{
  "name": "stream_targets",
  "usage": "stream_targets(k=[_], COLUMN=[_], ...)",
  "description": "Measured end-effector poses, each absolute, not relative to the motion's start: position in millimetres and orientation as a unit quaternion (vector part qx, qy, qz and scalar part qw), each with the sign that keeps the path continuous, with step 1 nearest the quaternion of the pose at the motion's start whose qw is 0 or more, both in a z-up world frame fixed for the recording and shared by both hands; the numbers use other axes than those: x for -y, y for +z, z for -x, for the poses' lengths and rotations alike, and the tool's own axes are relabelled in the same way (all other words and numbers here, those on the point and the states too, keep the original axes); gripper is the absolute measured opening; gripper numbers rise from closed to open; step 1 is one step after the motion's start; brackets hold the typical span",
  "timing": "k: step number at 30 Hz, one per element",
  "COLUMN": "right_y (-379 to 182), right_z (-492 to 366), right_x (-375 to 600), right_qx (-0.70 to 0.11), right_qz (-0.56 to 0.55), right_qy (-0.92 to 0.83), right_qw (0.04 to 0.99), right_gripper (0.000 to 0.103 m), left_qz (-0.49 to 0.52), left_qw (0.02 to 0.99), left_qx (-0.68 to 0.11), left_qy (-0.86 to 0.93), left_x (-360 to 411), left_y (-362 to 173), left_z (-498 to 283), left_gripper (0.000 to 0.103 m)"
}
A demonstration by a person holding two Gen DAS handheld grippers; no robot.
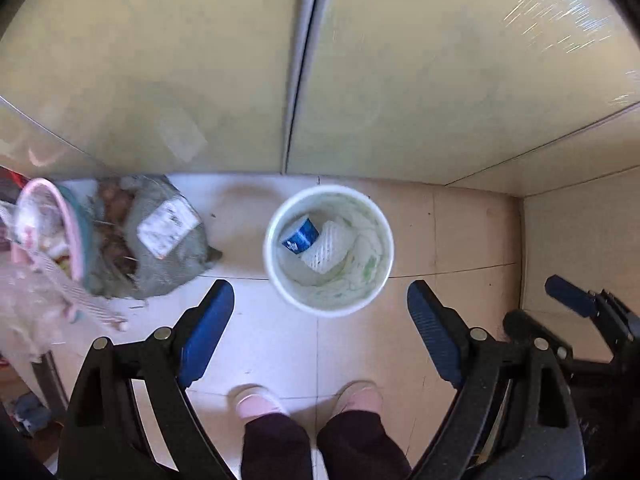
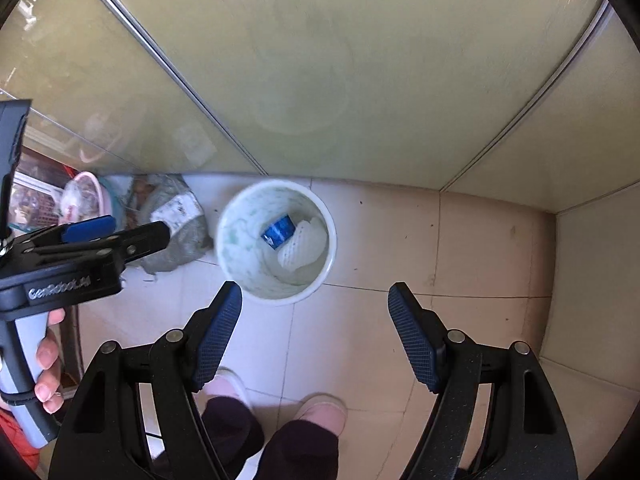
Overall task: Collect trash
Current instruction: 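Raise both grippers back up to the counter items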
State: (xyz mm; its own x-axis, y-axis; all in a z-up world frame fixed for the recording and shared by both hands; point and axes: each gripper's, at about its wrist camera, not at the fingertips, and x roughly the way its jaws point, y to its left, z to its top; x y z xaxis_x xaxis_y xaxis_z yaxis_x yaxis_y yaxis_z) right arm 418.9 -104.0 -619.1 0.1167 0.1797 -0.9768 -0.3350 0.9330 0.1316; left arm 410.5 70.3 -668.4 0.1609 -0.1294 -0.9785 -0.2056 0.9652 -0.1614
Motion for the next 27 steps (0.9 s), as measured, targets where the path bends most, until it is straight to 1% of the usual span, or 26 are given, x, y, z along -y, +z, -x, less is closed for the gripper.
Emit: stream_targets(k=[4, 8, 16, 21, 27], right_y=[-549.6, -468.5, -302.1, -217.9, -150.6], right_z=[-417.4, -412.5, -393.9, -381.4, -375.0], right_x=[101.2, 93.9, 86.4, 85.1, 73.3], right_qx=[-0.630, -0.609, -0.536, -0.481, -0.411], right_qz=[0.060, 0.056, 0.047, 0.046, 0.033], right_qy=[0.174, 0.173, 0.155, 0.133, 0.102], right_qw=[0.754, 0.772, 0.829, 0.866, 0.905], right_gripper=[0.073, 0.073, 0.073, 0.073, 0.075], left_qz=[0.107, 0.092, 0.066, 0.078, 0.062], left_qw=[0.772, 0.796, 0.847, 0.877, 0.921], left_qx=[-0.625, -0.598, -0.526, -0.473, -0.383], left_qy=[0.025, 0.015, -0.018, -0.042, -0.036], left_x=[-75.6, -75.9, -81.8, -99.5, -112.1], left_y=[-581.3, -486.7, -315.0, -227.8, -144.0], left_z=[-399.6, -388.8, -367.4, -353.8, -350.3], left_gripper=[0.088, 0.088, 0.088, 0.088, 0.089])
